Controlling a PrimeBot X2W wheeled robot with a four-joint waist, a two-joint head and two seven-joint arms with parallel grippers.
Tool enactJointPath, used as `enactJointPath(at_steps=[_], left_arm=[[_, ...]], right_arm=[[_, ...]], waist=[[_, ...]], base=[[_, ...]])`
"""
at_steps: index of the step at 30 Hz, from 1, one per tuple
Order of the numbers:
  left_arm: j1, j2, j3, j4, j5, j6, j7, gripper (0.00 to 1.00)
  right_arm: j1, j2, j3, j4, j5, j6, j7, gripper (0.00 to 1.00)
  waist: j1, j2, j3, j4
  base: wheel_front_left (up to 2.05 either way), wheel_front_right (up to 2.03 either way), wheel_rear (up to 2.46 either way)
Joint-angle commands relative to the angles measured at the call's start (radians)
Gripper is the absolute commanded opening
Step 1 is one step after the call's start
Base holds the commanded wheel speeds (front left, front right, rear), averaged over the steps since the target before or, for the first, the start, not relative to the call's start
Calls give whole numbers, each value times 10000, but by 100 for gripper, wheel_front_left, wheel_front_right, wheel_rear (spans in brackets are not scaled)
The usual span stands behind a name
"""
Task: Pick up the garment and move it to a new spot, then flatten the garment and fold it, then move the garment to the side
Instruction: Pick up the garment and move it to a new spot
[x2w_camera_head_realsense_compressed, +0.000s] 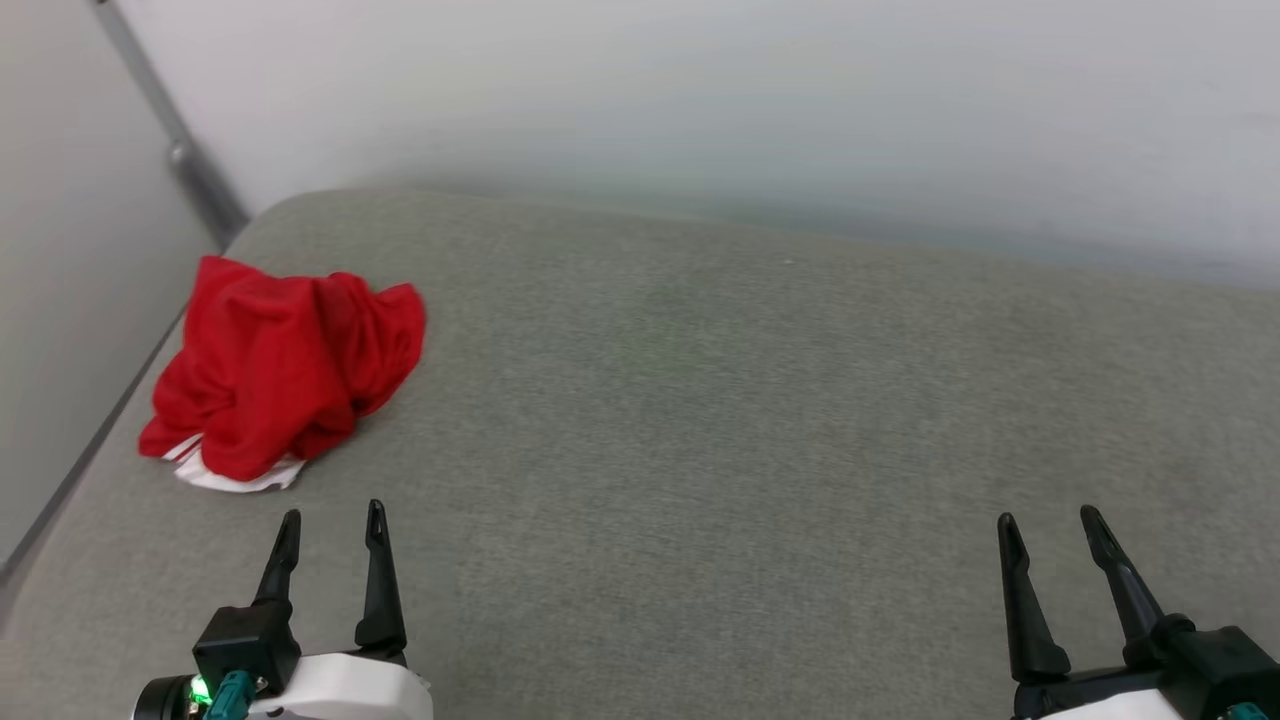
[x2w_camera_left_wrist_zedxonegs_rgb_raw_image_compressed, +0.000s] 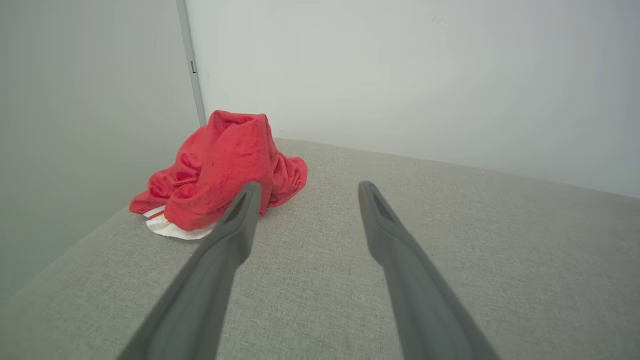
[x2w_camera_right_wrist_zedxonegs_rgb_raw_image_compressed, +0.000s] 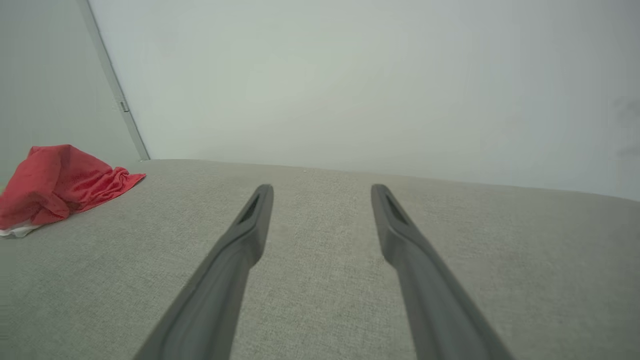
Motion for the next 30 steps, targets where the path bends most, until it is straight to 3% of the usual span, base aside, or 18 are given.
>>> enactJointPath(at_steps=[1, 11, 21, 25, 30], left_arm=[[31, -1, 51, -7, -26, 35, -28, 100], [155, -3, 436, 35, -36, 95, -28, 100], [110, -1, 671, 32, -159, 166, -28, 100], [-427, 29, 984, 68, 20, -102, -28, 100], [-1789, 495, 1595, 379, 106, -629, -28, 100]], right_arm=[[92, -23, 2, -41, -49, -3, -24, 100], [62, -23, 138, -76, -159, -3, -24, 100], [29, -23, 227, -62, -265, -3, -24, 100], [-113, -23, 221, -131, -369, -3, -24, 100], [-331, -22, 140, -299, -641, -3, -24, 100]], waist=[[0, 0, -5, 477], [0, 0, -68, 1480], [0, 0, 14, 1602], [0, 0, 199, 1416], [0, 0, 657, 1114]], base=[[0, 0, 0], [0, 0, 0], [0, 0, 0], [0, 0, 0], [0, 0, 0]])
